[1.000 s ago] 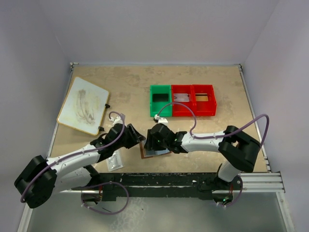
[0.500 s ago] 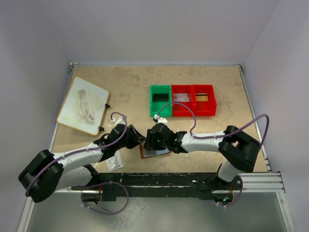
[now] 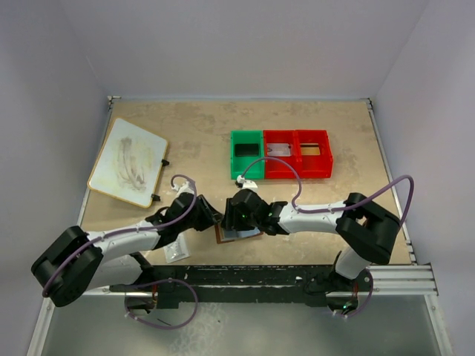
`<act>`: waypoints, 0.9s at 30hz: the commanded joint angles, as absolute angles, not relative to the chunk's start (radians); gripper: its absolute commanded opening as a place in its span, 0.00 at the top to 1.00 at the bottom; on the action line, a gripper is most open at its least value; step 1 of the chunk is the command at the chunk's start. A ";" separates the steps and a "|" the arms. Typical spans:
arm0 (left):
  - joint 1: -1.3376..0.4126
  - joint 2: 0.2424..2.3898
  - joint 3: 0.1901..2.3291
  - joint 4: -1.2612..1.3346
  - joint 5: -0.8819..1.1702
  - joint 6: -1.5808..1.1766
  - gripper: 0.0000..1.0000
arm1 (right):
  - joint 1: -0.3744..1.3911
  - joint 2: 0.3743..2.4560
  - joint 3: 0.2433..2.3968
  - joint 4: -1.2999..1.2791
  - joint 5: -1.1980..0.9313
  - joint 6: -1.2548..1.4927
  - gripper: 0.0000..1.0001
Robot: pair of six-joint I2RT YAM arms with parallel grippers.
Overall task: Take the credit cards out of the card holder
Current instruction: Adjust the card holder at the center of the board.
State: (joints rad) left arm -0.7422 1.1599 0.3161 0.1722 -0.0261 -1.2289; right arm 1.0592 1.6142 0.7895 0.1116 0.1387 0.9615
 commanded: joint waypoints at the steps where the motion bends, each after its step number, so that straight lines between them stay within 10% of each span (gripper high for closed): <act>1: -0.773 1.199 0.343 0.273 0.025 -1.204 0.75 | 1.057 1.596 0.780 0.125 0.133 0.958 0.45; 13: -0.798 1.219 0.358 0.272 -0.008 -1.199 0.93 | 1.056 1.536 0.764 0.143 0.114 0.951 0.41; 27: -0.825 1.221 0.384 0.288 0.004 -1.201 0.87 | 0.980 1.322 0.708 -0.034 0.231 0.959 0.30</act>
State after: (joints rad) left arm -0.8070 1.2224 0.3294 0.2249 -0.0124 -1.2114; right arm 1.0317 1.3586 0.7422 0.0448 0.1669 0.9573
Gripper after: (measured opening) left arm 0.107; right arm 0.697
